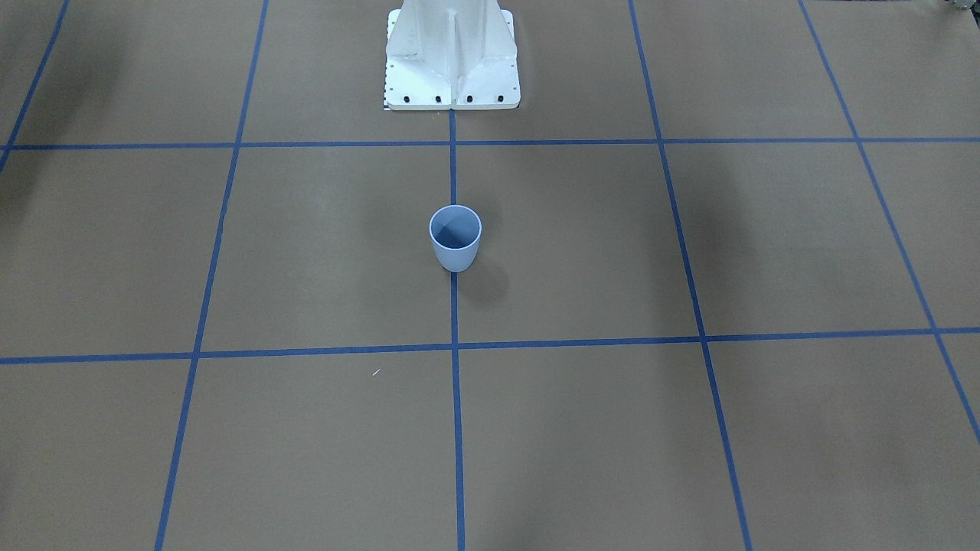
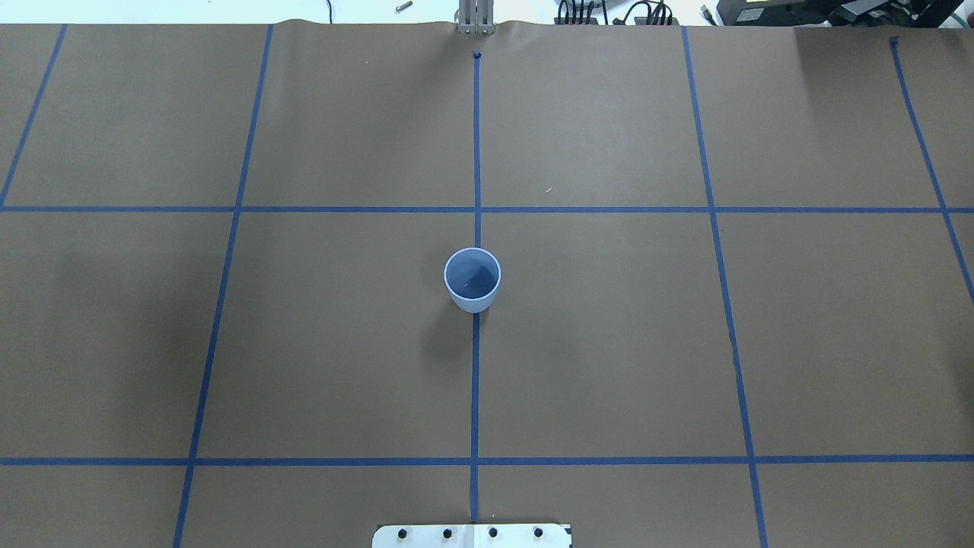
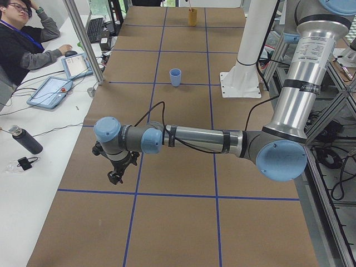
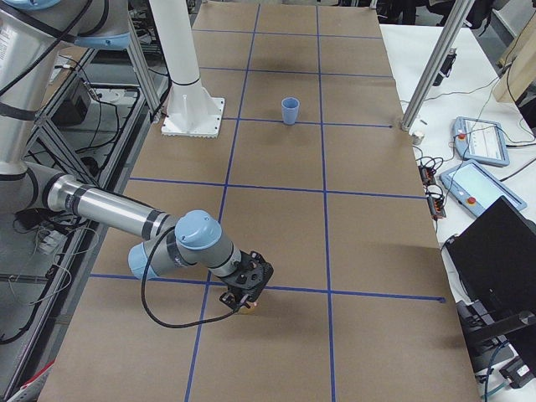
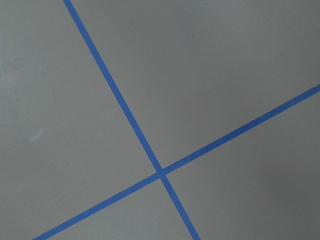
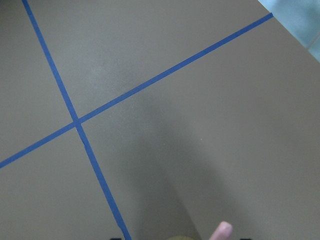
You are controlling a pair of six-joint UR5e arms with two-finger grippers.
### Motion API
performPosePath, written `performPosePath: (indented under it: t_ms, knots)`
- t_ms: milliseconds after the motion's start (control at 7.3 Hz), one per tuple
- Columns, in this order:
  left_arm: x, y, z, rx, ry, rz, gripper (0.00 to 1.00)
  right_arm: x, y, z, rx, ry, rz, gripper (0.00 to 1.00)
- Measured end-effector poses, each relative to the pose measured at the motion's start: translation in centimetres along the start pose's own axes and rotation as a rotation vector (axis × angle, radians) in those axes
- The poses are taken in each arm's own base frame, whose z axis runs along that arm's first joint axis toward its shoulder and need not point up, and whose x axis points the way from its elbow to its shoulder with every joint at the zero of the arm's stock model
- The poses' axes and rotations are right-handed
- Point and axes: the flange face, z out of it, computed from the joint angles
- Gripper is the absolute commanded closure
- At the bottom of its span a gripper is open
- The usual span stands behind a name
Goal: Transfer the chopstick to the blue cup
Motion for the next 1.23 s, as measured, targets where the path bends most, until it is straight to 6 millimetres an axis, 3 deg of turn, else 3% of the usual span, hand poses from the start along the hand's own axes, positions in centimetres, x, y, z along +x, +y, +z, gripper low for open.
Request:
performPosePath:
  t_ms: [274, 411, 548, 685, 959, 1233]
  knots:
    - [0.03, -0.02, -0.02, 0.001, 0.000, 0.000, 0.01, 0.28, 0.01, 0.35, -0.005, 0.005, 0.012, 0.37]
    - [0.03, -0.02, -0.03, 0.001, 0.000, 0.000, 0.01, 0.45, 0.03, 0.50, -0.007, 0.008, 0.015, 0.50]
    - [0.04, -0.02, -0.04, 0.001, 0.000, 0.000, 0.01, 0.61, 0.02, 0.67, -0.009, 0.011, 0.018, 0.78]
    - [0.04, -0.02, -0.04, 0.001, 0.000, -0.001, 0.01, 0.75, 0.01, 0.80, -0.011, 0.013, 0.020, 0.89]
    - [0.02, -0.01, -0.02, 0.000, 0.000, -0.002, 0.01, 0.91, -0.01, 0.96, -0.013, 0.015, 0.019, 1.00]
    - [0.03, -0.02, -0.03, 0.001, 0.000, -0.003, 0.01, 0.67, -0.26, 0.91, -0.009, 0.012, 0.009, 1.00]
